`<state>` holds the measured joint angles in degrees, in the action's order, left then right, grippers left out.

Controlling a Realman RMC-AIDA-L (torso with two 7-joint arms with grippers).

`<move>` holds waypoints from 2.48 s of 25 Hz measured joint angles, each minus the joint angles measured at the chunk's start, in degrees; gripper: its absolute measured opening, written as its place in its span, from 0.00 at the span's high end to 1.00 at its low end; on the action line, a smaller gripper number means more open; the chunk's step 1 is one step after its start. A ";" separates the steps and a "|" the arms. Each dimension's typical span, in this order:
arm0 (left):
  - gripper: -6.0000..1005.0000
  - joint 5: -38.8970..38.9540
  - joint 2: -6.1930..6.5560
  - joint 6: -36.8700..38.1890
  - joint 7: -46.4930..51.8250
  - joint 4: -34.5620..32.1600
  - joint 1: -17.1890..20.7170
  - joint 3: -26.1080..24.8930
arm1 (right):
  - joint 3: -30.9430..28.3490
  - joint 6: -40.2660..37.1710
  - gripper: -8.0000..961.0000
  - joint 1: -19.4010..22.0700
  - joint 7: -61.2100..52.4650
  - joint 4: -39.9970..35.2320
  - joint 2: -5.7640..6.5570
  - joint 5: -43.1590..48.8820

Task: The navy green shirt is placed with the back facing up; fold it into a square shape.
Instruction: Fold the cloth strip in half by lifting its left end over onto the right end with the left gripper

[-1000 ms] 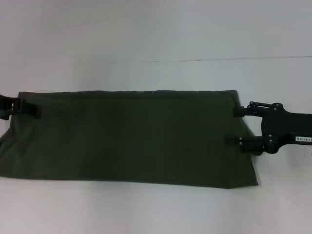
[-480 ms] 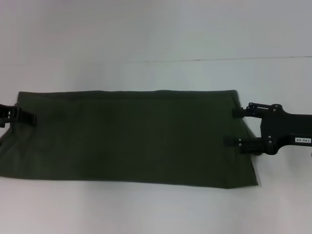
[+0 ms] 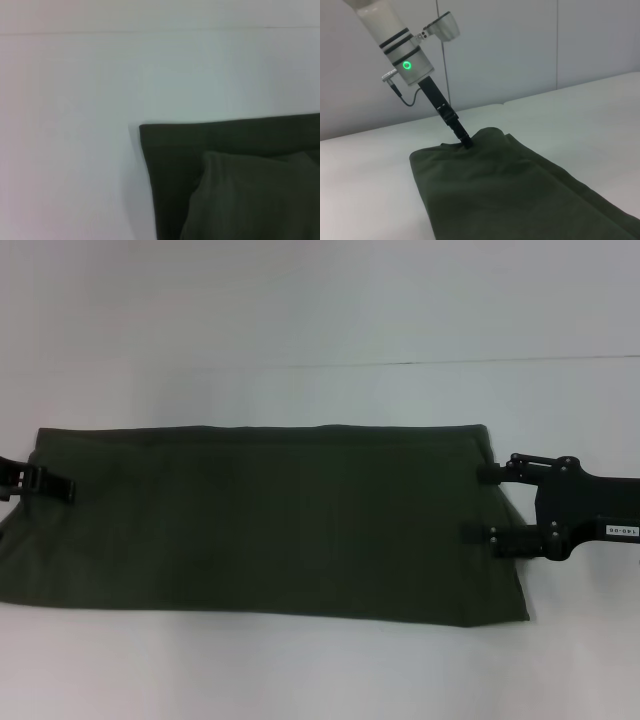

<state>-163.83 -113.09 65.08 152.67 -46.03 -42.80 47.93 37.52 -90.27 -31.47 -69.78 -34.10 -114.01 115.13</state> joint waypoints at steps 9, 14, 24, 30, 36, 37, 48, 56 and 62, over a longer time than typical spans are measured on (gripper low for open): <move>0.10 -0.18 0.75 -3.49 -0.69 3.84 0.08 0.24 | 0.10 0.00 0.09 -0.12 -0.01 0.01 0.20 0.00; 0.10 -0.18 0.92 -4.13 -1.03 4.76 0.17 0.23 | 0.10 0.01 0.09 -0.28 -0.01 0.00 0.20 0.00; 0.10 -0.14 0.95 -4.26 -1.82 7.05 0.10 0.24 | 0.10 0.01 0.09 -0.56 -0.16 0.00 0.15 0.00; 0.10 -0.02 1.03 -2.93 -1.76 7.41 -0.75 0.24 | 0.10 0.09 0.09 -0.71 -0.35 0.00 0.07 0.00; 0.10 0.06 0.95 -0.30 -1.74 7.61 -2.13 0.23 | 0.10 0.24 0.09 -0.79 -0.44 0.00 0.02 0.00; 0.10 0.07 0.82 0.14 -1.69 7.63 -2.40 0.24 | 0.10 0.30 0.09 -0.79 -0.45 0.01 0.02 0.00; 0.10 0.13 -0.45 2.32 -1.27 9.48 -4.96 1.42 | 0.10 0.28 0.09 -0.88 -0.56 -0.02 -0.06 0.00; 0.10 0.09 -0.11 3.21 -0.07 5.75 -4.07 1.03 | 0.05 0.35 0.09 -1.05 -0.79 -0.07 0.01 -0.15; 0.10 0.09 -0.02 4.14 -0.07 5.67 -4.35 1.23 | -0.03 0.47 0.09 -1.14 -0.82 -0.09 -0.06 -0.23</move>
<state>-163.75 -113.11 69.22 152.60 -40.35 -47.14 49.15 37.49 -89.80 -32.60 -70.60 -34.19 -114.07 114.90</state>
